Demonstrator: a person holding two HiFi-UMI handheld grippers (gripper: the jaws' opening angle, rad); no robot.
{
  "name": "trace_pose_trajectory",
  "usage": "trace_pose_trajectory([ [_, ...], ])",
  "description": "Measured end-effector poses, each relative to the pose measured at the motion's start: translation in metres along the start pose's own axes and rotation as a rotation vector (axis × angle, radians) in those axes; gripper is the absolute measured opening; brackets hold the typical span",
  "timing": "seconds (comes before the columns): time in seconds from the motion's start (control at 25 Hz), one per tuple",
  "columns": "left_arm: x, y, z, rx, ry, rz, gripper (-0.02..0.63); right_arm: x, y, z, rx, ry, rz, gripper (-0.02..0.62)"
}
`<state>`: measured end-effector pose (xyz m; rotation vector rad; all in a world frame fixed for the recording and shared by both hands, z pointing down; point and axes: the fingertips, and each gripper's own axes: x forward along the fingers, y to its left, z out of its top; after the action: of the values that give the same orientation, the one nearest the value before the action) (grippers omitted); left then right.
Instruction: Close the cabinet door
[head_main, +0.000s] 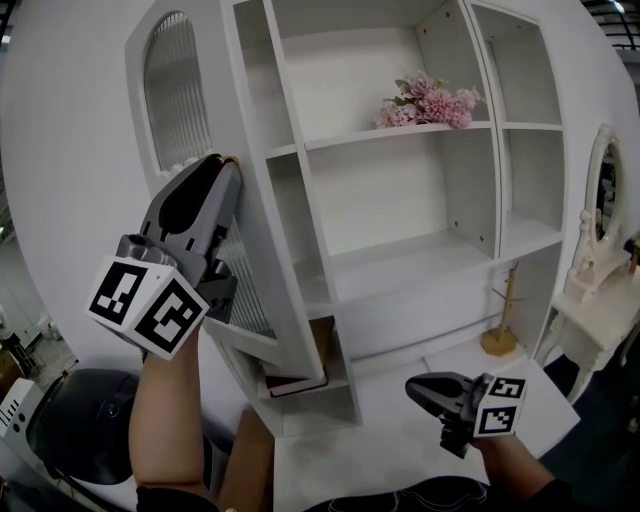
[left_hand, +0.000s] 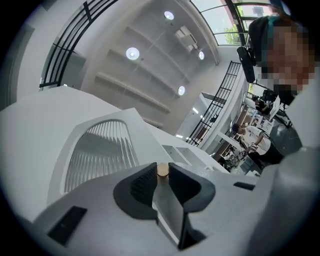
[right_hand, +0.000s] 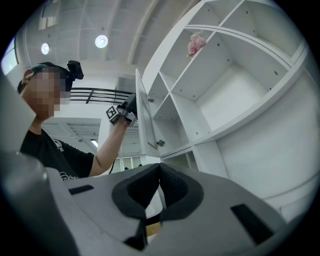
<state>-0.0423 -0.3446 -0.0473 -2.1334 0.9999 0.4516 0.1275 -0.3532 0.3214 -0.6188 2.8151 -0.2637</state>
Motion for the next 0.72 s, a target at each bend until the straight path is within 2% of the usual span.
trace_pose_trajectory([
  [0.72, 0.042, 0.0, -0.036, 0.105, 0.061, 0.063, 0.075, -0.021, -0.035, 0.011, 0.009, -0.009, -0.003, 0.006],
])
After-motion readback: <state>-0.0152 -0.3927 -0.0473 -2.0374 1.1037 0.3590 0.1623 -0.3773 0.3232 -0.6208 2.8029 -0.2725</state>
